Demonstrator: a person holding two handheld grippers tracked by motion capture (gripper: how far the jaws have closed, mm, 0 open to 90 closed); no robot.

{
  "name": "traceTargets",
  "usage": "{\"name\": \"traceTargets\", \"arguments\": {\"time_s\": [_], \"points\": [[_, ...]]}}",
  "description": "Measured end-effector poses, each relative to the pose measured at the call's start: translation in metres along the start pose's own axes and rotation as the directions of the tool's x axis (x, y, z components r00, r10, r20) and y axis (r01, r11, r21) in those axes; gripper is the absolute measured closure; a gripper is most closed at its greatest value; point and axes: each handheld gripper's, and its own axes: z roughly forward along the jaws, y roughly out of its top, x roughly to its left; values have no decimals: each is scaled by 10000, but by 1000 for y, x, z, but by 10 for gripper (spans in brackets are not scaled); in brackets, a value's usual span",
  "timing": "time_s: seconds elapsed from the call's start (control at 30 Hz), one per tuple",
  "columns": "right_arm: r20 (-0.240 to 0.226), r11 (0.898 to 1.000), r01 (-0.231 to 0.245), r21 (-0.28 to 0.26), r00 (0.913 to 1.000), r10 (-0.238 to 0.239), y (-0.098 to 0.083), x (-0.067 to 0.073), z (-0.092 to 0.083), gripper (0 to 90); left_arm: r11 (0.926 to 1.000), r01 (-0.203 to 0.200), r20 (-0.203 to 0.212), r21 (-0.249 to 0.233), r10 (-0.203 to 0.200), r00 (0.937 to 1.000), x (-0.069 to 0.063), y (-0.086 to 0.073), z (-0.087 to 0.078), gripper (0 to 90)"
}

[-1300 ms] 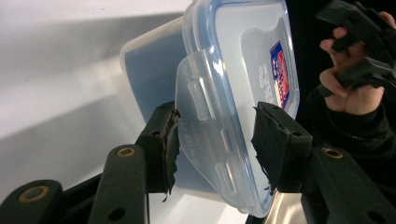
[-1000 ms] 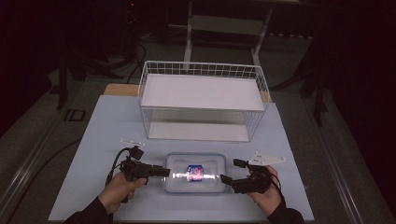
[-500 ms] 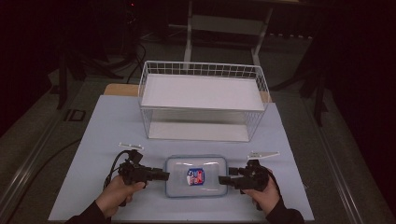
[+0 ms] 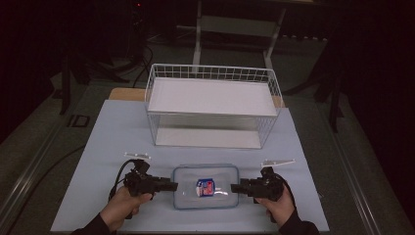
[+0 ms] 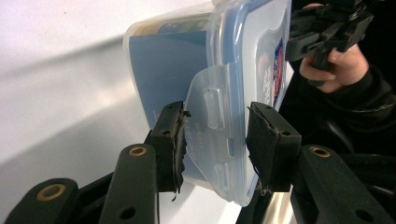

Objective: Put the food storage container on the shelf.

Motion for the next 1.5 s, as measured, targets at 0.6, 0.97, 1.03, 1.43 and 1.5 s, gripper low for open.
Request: {"name": "traceTargets", "arguments": {"time_s": [0.6,0.97,1.03,1.43,1.5], "points": [[311,9926,700,-989,9973,-672,31,20,-25,522,9882,-1176,-471,-985,1134,9924,-28,30,-20,569],[503,9790,1145,-1688,9929,-1075,60,36,-45,522,9707,-1808,-640,-1585,1726,9829,-48,64,-39,569],[510,9733,1253,-1924,9918,-1175,69,39,-51,523,9675,-1907,-679,-1659,1817,9810,-51,71,-42,569],[565,9579,1382,-2515,9902,-1280,105,48,-68,525,9525,-2354,-756,-1930,2248,9715,-65,114,-60,569],[570,9540,1420,-2641,9897,-1316,112,50,-71,525,9486,-2462,-811,-1990,2345,9687,-69,122,-64,569]]}}
